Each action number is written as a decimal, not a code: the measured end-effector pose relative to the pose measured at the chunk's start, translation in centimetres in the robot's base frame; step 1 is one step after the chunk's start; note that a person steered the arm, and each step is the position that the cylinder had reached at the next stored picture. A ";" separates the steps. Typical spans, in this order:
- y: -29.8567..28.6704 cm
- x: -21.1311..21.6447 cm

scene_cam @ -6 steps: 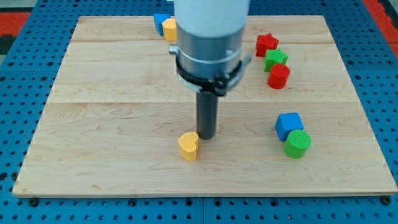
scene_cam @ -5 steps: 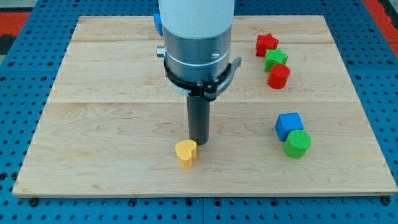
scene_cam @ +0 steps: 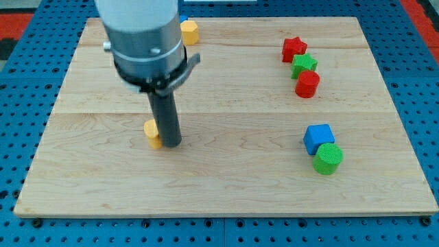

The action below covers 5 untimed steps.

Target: Slightly slide the yellow heart upwards

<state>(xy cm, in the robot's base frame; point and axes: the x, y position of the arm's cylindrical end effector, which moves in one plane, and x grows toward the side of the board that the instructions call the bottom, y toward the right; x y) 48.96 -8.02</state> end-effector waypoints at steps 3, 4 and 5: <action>-6.9 1.5; -6.8 1.1; -4.9 2.8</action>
